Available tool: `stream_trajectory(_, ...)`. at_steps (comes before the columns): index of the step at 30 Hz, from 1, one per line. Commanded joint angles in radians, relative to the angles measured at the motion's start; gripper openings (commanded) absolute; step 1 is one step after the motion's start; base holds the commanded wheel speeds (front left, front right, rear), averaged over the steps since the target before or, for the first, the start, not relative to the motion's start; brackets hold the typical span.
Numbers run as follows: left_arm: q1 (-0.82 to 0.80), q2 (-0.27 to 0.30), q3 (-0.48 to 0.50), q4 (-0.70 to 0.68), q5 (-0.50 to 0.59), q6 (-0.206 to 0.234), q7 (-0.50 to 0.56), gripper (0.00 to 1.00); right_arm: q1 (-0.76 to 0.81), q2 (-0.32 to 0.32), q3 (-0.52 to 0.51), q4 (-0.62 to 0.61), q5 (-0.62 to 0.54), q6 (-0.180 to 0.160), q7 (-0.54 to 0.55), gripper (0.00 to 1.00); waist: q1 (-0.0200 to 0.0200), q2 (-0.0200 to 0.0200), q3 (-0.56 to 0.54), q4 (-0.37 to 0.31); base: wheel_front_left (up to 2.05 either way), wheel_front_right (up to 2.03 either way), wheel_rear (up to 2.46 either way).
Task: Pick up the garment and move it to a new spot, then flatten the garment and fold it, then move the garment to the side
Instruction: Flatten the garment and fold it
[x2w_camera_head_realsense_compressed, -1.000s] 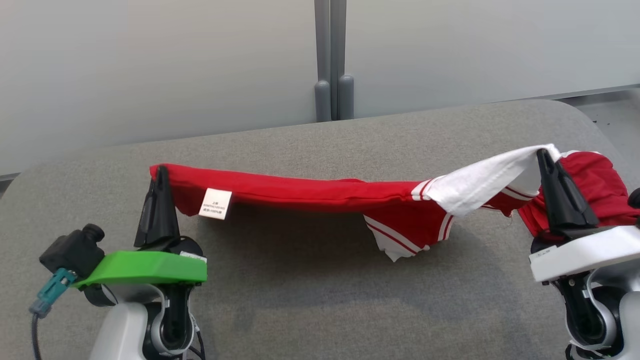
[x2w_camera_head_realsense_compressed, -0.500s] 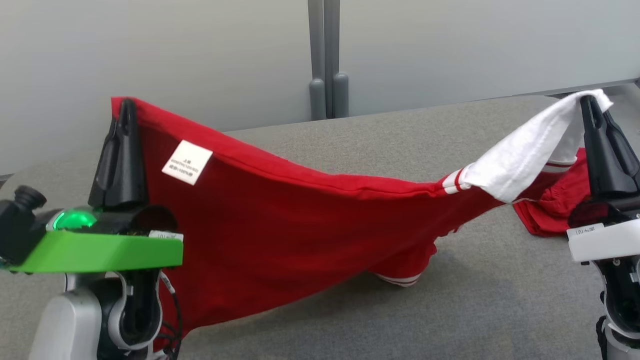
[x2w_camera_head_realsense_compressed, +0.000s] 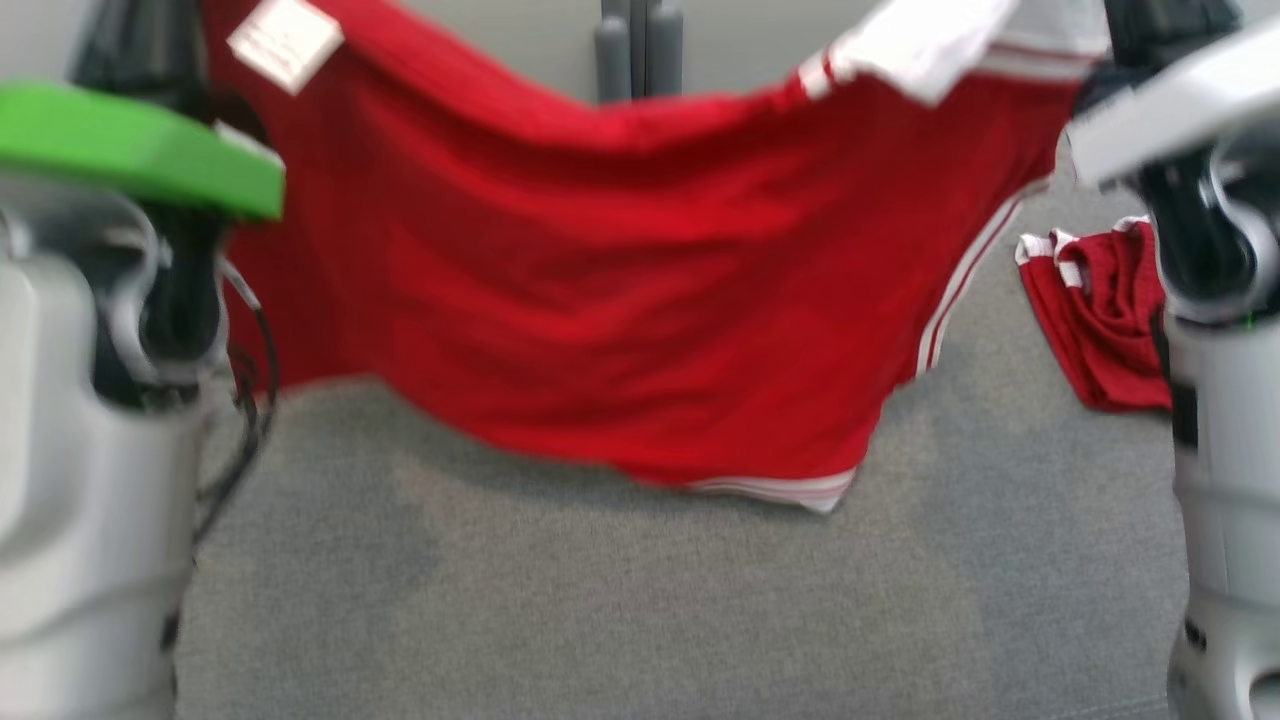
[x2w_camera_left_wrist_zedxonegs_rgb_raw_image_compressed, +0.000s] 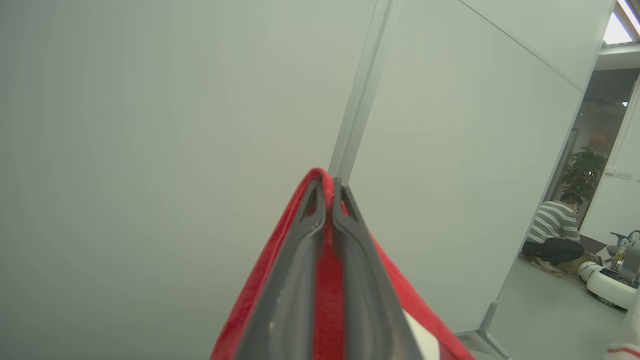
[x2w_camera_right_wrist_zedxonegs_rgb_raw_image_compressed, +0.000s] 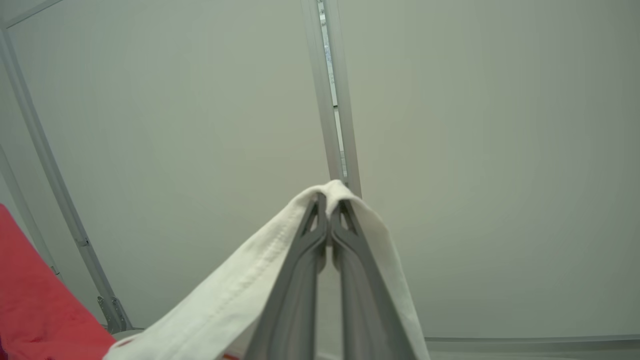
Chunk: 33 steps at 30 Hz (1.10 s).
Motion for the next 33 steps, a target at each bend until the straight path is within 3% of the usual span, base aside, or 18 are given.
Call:
stream_trajectory(1, -0.069, 0.01, 0.005, 0.05, 0.016, -0.005, -0.004, 0.0, -0.068, 0.0, 0.009, 0.049, -0.019, 0.0, -0.019, 0.0, 0.0, 0.0049, 0.122, -0.009, 0.0, 0.0, 0.0)
stream_trajectory(6, -0.357, 0.021, 0.003, 0.318, 0.084, 0.003, -0.049, 0.0, -0.382, 0.031, 0.031, 0.331, -0.102, 0.0, -0.124, 0.0, 0.0, 0.0049, 0.207, -0.024, 0.0, 0.0, 0.0)
stream_trajectory(11, -0.59, 0.061, -0.024, 0.518, 0.178, -0.035, -0.177, 0.0, -0.623, 0.075, 0.027, 0.548, -0.184, 0.0, -0.278, 0.0, 0.0, 0.0049, 0.256, -0.055, 0.0, 0.0, 0.0)
stream_trajectory(15, -0.712, 0.095, -0.034, 0.617, 0.232, -0.066, -0.303, 0.0, -0.726, 0.098, 0.036, 0.663, -0.199, 0.0, -0.384, 0.0, 0.0, 0.0049, 0.309, -0.087, 0.0, 0.0, 0.0)
stream_trajectory(23, -0.717, 0.137, -0.02, 0.741, 0.233, -0.147, -0.355, 0.0, -0.681, 0.112, 0.184, 0.719, -0.103, 0.0, -0.47, 0.0, 0.0, 0.0049, 0.419, -0.119, 0.0, 0.0, 0.0)
stream_trajectory(27, -0.667, 0.152, 0.011, 0.742, 0.206, -0.185, -0.362, 0.0, -0.587, 0.1, 0.295, 0.665, -0.014, 0.0, -0.493, 0.0, 0.0, 0.0049, 0.453, -0.121, 0.0, 0.0, 0.0)
stream_trajectory(33, -0.584, 0.169, 0.071, 0.681, 0.183, -0.208, -0.361, 0.0, -0.437, 0.026, 0.392, 0.537, 0.093, 0.0, -0.509, 0.0, 0.0, 0.0049, 0.454, -0.105, 0.0, 0.0, 0.0)
